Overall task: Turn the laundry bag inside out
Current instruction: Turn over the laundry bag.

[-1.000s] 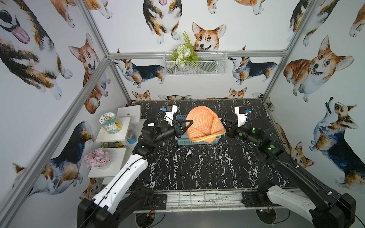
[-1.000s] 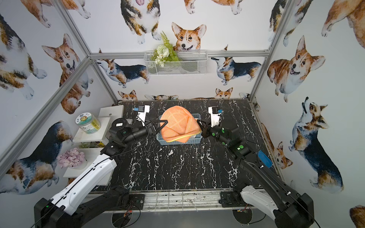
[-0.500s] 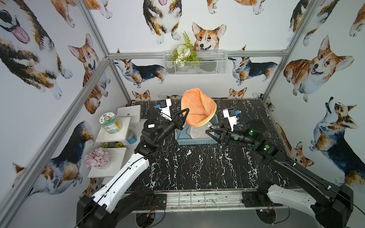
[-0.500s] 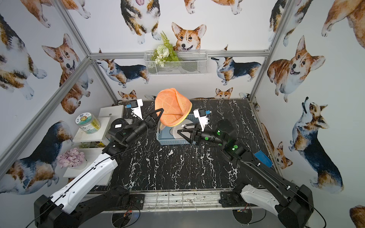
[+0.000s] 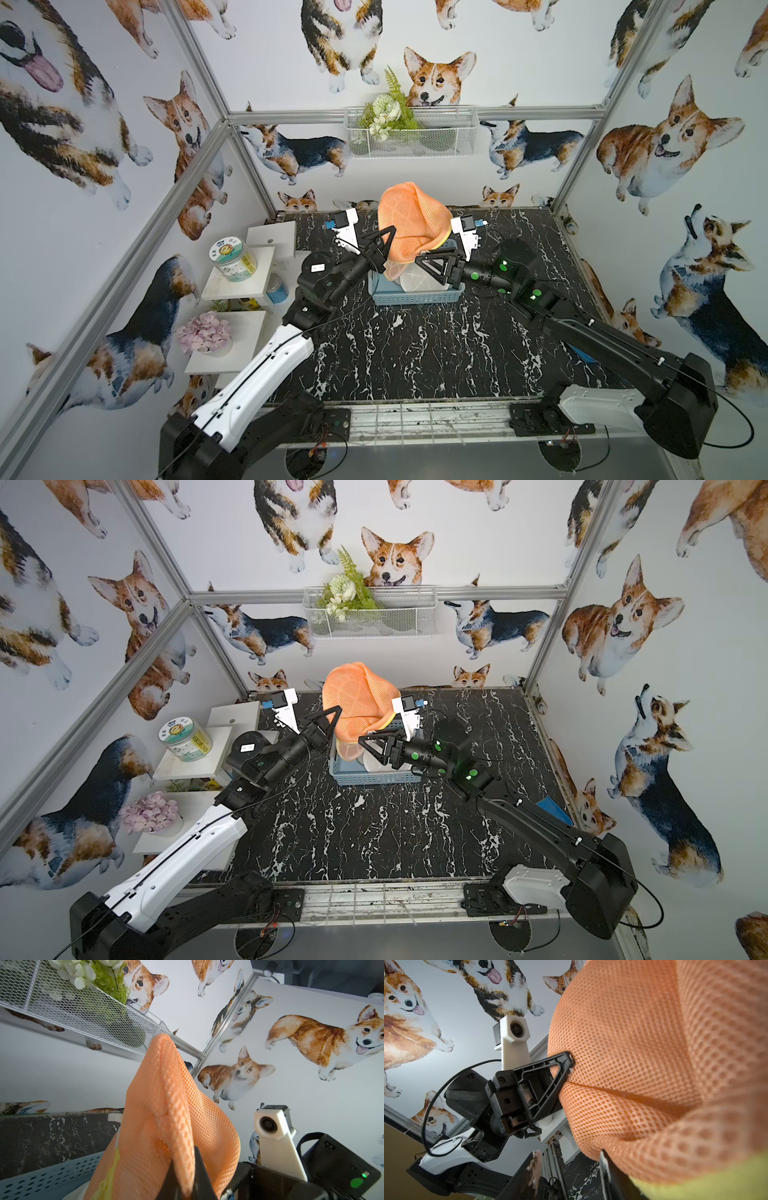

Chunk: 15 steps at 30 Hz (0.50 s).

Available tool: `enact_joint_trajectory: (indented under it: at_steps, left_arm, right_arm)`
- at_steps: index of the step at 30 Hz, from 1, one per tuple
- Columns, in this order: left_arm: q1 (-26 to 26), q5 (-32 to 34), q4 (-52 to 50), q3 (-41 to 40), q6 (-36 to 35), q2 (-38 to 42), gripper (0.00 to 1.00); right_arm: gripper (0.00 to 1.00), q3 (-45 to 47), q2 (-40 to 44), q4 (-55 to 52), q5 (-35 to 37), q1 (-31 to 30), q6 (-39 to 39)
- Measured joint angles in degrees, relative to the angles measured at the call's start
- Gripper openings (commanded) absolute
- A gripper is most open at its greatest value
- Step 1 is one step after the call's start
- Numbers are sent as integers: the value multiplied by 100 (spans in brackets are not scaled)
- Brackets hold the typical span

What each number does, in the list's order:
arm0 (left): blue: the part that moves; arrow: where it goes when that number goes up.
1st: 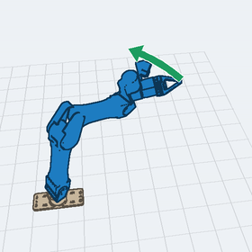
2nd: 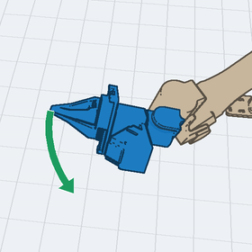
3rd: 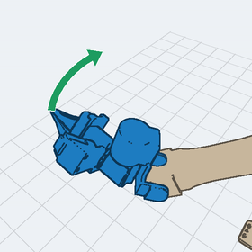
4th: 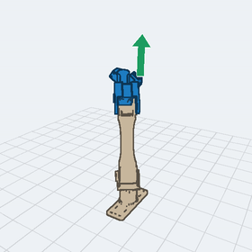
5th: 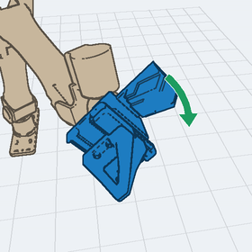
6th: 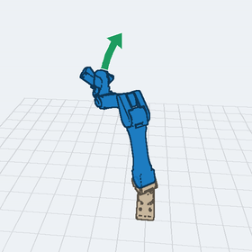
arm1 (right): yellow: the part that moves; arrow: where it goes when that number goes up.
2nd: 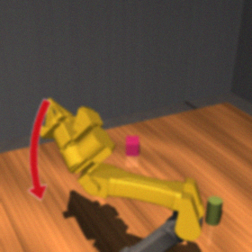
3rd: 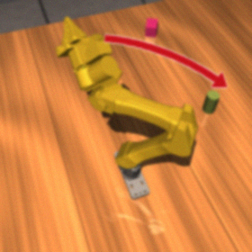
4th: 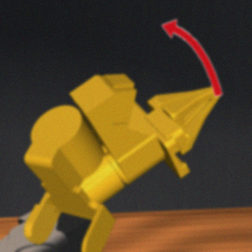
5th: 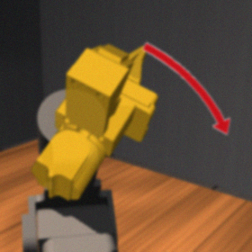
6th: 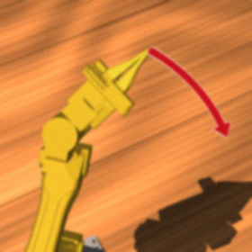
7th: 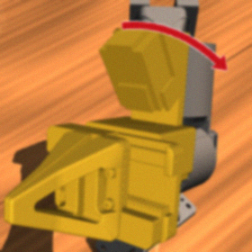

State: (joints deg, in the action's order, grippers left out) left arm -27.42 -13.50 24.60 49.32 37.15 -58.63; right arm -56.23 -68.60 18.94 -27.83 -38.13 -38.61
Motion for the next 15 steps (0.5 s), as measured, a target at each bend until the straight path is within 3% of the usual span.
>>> enact_joint_trajectory:
  at_steps: [11, 15]
  left_arm:
    - [-2, 120, 0, 0, -52, 57, 0]
    - [-2, 105, 2, -20, -52, 55, 0]
  right_arm:
    - [70, 264, 258, -129, 236, -9, -26]
    - [64, 146, -50, -98, 151, -9, -127]
